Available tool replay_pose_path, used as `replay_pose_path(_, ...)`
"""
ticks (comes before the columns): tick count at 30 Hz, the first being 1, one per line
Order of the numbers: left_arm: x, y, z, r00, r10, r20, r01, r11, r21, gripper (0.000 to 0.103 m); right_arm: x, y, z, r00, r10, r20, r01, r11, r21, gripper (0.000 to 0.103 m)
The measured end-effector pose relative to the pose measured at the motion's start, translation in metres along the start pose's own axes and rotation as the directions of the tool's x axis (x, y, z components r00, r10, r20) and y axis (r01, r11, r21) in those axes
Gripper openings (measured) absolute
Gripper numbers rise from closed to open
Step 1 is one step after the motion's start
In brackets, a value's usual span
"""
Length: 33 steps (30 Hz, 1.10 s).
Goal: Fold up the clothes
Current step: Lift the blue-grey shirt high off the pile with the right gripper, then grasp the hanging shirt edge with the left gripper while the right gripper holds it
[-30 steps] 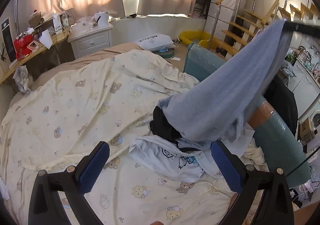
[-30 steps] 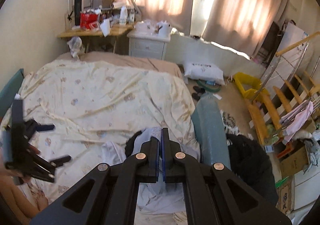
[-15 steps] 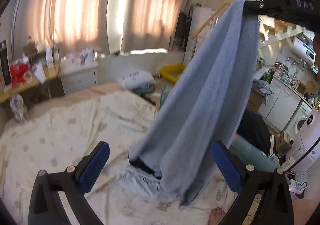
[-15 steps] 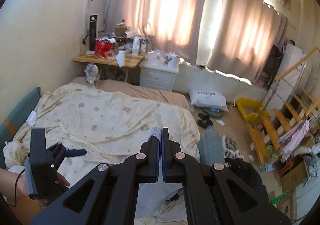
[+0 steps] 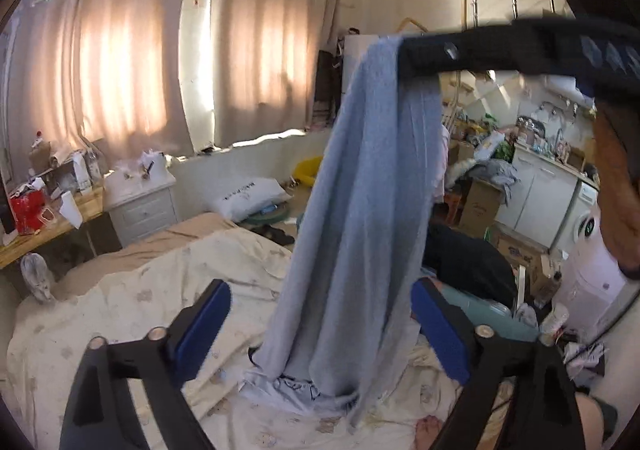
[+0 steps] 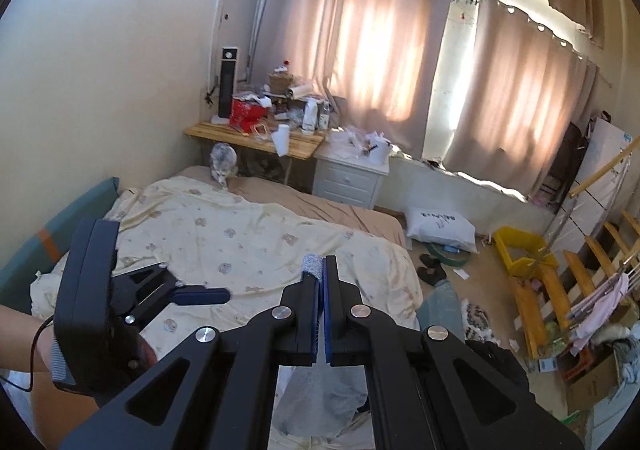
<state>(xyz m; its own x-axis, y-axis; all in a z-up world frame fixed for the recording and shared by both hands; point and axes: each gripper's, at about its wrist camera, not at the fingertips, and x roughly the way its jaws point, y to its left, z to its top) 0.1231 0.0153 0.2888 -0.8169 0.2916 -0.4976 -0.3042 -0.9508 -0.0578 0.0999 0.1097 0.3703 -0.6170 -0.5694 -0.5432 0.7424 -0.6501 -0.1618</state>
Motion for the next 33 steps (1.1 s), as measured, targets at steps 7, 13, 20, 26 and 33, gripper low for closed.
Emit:
replay_pose_path(7,-0.004,0.001,0.030,0.999,-0.019,0.028,0.020,0.999,-0.042,0.070,-0.016,0.002,-0.004,0.999,0.041,0.022,-0.041,0.999,0.008,0.001)
replay_pose_path(13,0.005,-0.017,0.034,1.000,0.007,-0.005,-0.007,0.999,0.038,0.068,-0.021,-0.005,-0.006,0.997,0.065,0.035,-0.065,0.998,0.023,0.001)
replay_pose_path(20,0.056,-0.009,0.001,0.980,0.098,-0.176,-0.084,0.993,0.084,0.031,-0.037,-0.021,-0.001,0.993,0.076,0.092,-0.083,0.994,0.066,0.001)
replay_pose_path(26,0.074,0.013,-0.027,0.942,0.224,-0.250,-0.189,0.969,0.156,0.011,-0.038,-0.040,-0.006,0.996,0.051,0.080,-0.057,0.995,0.083,0.001)
replay_pose_path(33,0.043,0.042,0.010,0.932,0.321,-0.168,-0.303,0.945,0.126,0.001,-0.023,-0.056,-0.040,1.000,0.004,0.008,-0.005,0.996,0.084,0.001)
